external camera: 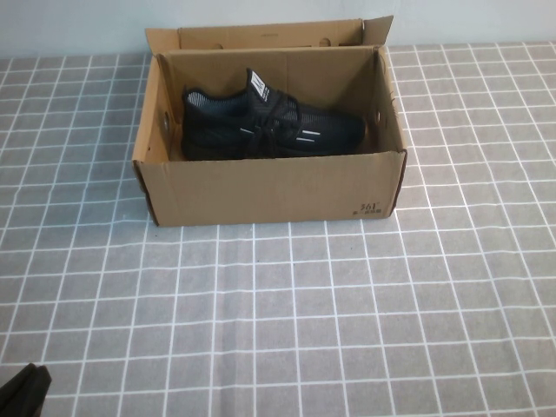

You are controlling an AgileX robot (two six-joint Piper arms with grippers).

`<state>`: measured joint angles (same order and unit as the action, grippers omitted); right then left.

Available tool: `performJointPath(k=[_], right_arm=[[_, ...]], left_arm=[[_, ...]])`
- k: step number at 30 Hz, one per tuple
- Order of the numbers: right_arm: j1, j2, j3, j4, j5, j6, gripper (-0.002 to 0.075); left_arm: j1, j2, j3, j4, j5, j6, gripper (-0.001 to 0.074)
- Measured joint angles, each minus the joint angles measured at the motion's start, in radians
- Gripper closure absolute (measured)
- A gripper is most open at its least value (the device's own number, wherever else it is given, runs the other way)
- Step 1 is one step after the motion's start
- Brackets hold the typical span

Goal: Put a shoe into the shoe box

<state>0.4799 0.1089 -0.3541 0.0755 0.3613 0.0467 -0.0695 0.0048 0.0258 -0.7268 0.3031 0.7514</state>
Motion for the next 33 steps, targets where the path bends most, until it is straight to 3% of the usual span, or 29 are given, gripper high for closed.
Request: performJointPath(k=[5,8,12,26,33], right_arm=[[-0.208,0.000,0.172,-0.006,-0.214,0.000,0.0742],[-0.283,-0.006,0.295,-0.010,-0.390,0.000,0.0742],[-0.326,-0.028,0.375,-0.013,-0.484,0.000,0.0742],[-0.342,-0.117,0.379,-0.057,-0.054,-0.023,0.0742],[-0.344,-0.117,0.379,-0.061,-0.022,-0.023,0.0742]], left_arm=[[0.000,0.000,0.000,0.000,0.000,0.000,0.0736],[0.000,0.000,0.000,0.000,0.000,0.000,0.0736],[0.000,0.000,0.000,0.000,0.000,0.000,0.0736],[0.000,-0.001,0.000,-0.002,0.000,0.000,0.0736],[0.000,-0.001,0.000,-0.002,0.000,0.000,0.0736]])
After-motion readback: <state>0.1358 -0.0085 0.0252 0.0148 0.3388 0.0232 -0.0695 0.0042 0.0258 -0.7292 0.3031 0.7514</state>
